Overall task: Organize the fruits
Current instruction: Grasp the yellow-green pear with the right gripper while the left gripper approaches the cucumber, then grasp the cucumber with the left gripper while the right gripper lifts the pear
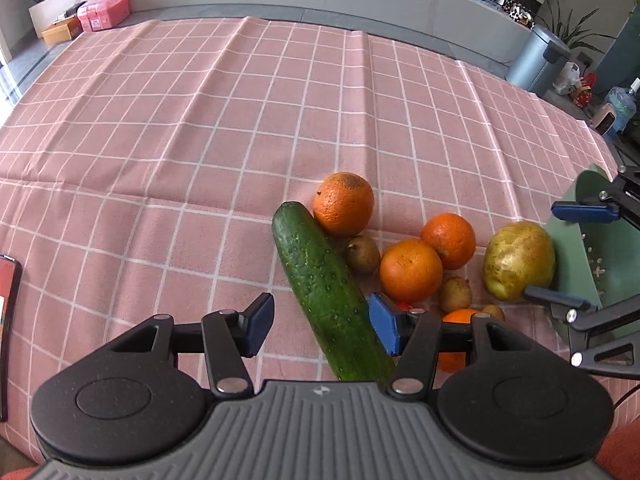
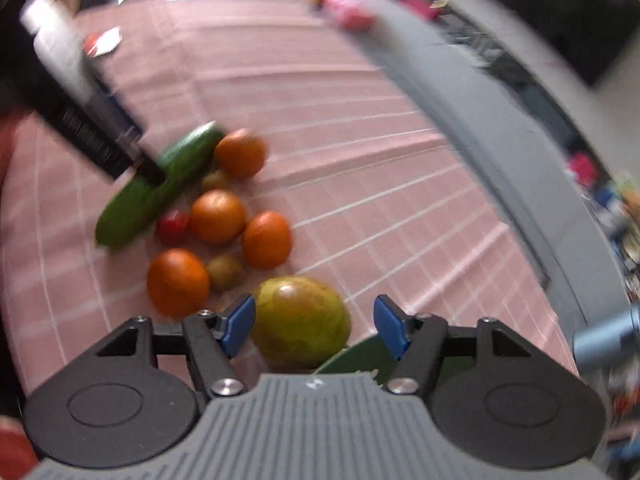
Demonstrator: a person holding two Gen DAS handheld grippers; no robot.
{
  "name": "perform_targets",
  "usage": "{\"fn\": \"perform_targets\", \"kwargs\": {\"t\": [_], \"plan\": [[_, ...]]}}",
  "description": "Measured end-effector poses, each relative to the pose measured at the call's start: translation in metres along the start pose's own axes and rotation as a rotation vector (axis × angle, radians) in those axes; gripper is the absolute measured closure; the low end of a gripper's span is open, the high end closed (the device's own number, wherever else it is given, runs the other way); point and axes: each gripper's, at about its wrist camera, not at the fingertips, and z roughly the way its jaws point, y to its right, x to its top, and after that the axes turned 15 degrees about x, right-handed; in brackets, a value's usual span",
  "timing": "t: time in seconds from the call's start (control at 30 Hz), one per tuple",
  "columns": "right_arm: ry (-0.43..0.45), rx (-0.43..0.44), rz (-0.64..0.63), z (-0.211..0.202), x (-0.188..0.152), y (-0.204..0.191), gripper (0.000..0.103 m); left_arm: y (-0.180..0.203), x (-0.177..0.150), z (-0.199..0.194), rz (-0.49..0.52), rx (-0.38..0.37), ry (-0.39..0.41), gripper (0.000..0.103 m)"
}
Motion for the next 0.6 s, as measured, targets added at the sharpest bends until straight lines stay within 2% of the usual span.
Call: {"fn": "perform_targets", "kwargs": {"t": [0.13,0.27,0.4,0.6], "plan": [[-0.113,0.04,-0.158,0.015,0.006,-0.001,0.039,-0.002,0.003,0.008,-0.015,-0.017,-0.015,0.038],[-0.191,0.085,-0.193,0.029,0.009,0.004,0.037,-0.003,0.004,0.014,-0.023,-0.044,-0.02,0.04],[-0.213,0.103,-0.187,0.039,0.006,0.007,0.037,-0.003,0.005,0.02,-0.026,-0.077,-0.031,0.044],[-0.186,0.094,-0.155,0.041,0.006,0.012,0.038,-0.004,0.003,0.029,-0.057,-0.107,-0.038,0.049]]}}
